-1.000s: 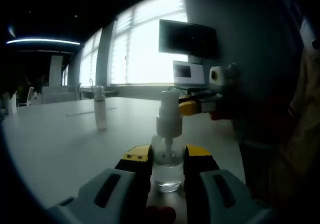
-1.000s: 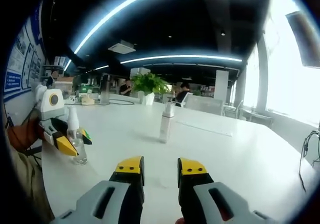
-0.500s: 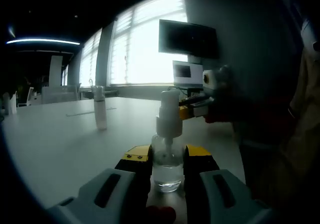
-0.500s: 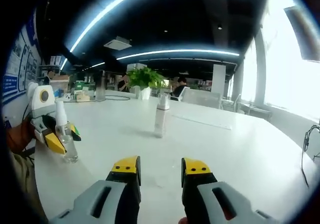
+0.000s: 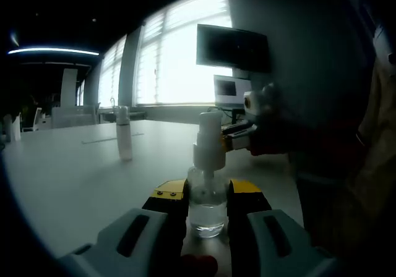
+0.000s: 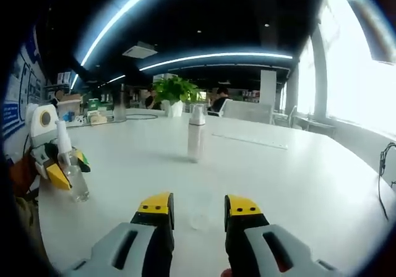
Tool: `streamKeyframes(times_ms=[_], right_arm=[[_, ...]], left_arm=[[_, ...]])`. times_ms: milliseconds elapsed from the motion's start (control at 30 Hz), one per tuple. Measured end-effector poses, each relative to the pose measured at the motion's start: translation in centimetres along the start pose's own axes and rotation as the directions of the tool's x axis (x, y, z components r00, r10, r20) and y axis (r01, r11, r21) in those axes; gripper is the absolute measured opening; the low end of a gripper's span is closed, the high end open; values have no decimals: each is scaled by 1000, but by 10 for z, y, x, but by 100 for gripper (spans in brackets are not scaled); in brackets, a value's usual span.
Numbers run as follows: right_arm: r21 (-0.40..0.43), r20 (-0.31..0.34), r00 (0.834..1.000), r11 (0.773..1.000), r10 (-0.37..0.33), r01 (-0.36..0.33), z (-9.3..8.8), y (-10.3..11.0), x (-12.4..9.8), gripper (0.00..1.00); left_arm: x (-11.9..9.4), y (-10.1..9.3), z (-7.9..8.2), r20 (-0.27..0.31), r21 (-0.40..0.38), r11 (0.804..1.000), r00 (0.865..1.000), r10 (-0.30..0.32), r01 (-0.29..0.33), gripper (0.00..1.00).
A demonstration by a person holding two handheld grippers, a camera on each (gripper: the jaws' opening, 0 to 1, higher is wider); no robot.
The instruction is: Clamp pump bottle remove cover press pump head put on cover
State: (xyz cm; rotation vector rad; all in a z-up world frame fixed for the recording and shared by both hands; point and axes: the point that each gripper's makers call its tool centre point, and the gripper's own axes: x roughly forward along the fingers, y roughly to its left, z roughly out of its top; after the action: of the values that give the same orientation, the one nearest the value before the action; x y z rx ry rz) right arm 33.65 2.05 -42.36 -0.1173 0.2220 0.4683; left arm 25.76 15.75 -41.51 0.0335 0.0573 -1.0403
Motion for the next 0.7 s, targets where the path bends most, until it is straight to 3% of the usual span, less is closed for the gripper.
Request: streamKeyframes(times_ms=[700], right_arm=[[35, -65, 998, 999, 8, -6, -17, 3, 17, 20]], left_arm=[[0, -1, 0, 0, 4, 1000, 1000, 1, -1, 15]])
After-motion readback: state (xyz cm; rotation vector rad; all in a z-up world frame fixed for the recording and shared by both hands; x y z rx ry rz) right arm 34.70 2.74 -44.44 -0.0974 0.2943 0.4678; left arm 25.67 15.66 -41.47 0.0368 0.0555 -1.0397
